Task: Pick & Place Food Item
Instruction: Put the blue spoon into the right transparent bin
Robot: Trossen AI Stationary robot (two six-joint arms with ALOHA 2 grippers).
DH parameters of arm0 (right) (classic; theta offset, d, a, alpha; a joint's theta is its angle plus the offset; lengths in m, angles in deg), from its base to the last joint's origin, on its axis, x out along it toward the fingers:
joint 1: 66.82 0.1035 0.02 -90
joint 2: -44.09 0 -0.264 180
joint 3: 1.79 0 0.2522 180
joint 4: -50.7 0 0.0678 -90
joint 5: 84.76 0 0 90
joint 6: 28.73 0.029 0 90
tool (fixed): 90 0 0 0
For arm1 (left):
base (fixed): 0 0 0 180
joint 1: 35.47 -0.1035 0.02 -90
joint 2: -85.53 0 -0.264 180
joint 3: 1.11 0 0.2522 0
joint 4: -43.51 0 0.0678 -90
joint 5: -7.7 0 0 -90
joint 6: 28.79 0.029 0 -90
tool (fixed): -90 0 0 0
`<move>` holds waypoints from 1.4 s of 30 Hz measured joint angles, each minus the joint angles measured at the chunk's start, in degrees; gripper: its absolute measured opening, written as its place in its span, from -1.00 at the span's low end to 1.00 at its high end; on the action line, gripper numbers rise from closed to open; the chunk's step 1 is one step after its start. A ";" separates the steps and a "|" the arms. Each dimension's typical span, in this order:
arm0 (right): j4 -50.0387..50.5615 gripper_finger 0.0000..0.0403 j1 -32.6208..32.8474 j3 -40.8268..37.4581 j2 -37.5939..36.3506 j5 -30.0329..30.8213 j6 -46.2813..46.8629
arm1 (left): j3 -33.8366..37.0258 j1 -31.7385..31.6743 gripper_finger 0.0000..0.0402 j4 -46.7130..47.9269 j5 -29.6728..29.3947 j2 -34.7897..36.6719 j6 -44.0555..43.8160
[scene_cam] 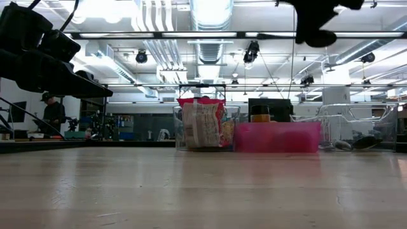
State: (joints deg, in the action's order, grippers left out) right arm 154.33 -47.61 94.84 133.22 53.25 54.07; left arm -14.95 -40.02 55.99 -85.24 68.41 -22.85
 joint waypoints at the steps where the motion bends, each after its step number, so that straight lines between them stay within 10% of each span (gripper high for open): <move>1: 0.10 -0.94 -1.26 -1.20 -0.81 -0.01 0.01 | 0.00 0.00 0.21 0.00 0.00 -0.01 -0.01; 23: -29.37 -0.94 -31.96 -33.27 -22.22 -9.76 -21.39 | 0.00 0.00 0.21 0.00 0.00 0.03 -0.10; 42: -49.93 -0.94 -51.15 -47.33 -23.26 -24.61 -33.80 | 0.00 -0.01 0.21 0.00 0.00 0.01 0.03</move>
State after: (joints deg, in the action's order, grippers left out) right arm 104.41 -98.77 47.51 109.96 28.64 20.27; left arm -14.95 -40.04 55.99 -85.24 68.42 -22.82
